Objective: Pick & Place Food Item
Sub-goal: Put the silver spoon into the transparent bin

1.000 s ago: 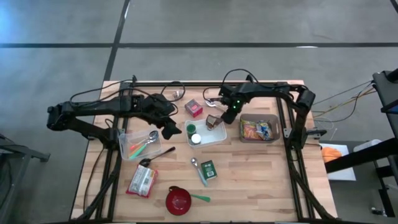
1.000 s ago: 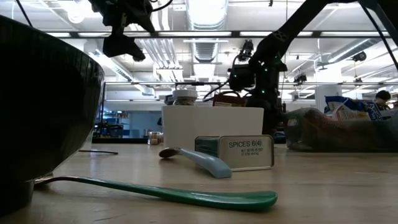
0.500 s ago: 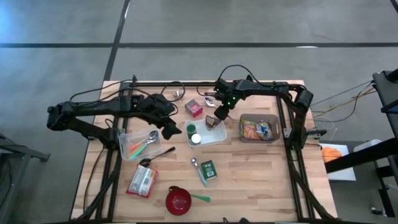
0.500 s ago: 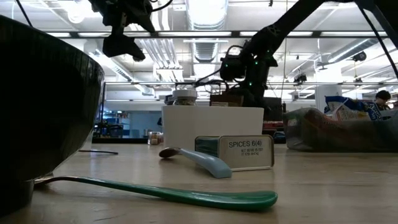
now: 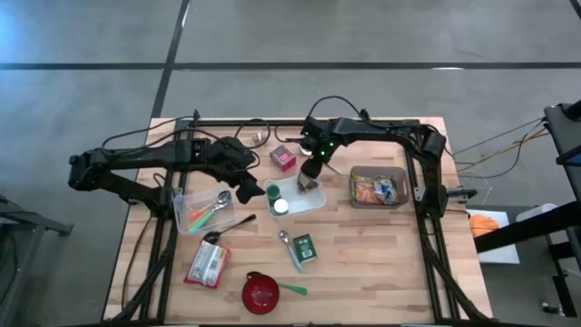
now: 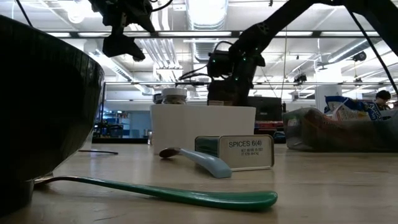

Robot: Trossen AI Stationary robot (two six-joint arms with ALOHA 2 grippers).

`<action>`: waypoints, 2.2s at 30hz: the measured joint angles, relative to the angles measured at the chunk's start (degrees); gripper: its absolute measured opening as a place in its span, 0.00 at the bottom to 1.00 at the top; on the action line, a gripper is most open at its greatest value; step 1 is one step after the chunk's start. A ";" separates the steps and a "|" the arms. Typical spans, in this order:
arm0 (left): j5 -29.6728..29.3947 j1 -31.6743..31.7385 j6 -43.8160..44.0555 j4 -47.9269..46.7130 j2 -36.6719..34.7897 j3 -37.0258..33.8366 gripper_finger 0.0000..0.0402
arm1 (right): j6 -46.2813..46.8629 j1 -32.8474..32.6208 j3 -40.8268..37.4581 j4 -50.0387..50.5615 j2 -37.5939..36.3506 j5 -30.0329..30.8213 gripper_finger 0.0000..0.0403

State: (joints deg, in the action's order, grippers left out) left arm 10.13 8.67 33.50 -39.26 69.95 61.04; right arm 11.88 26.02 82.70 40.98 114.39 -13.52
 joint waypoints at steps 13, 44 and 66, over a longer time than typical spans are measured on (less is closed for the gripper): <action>0.02 0.00 -0.04 0.00 0.00 0.00 0.81 | 1.25 1.60 -0.52 0.39 0.20 8.59 0.40; 1.10 -0.37 1.95 -0.16 0.00 0.00 0.81 | 3.82 2.36 0.81 8.47 4.94 10.37 0.03; -9.17 -0.37 9.88 19.14 0.00 0.00 0.79 | 6.48 1.49 0.68 6.91 -13.60 7.00 0.02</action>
State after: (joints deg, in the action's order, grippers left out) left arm 0.96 8.29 43.38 -20.12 69.95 61.04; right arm 18.36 27.51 83.37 47.89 100.79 -6.52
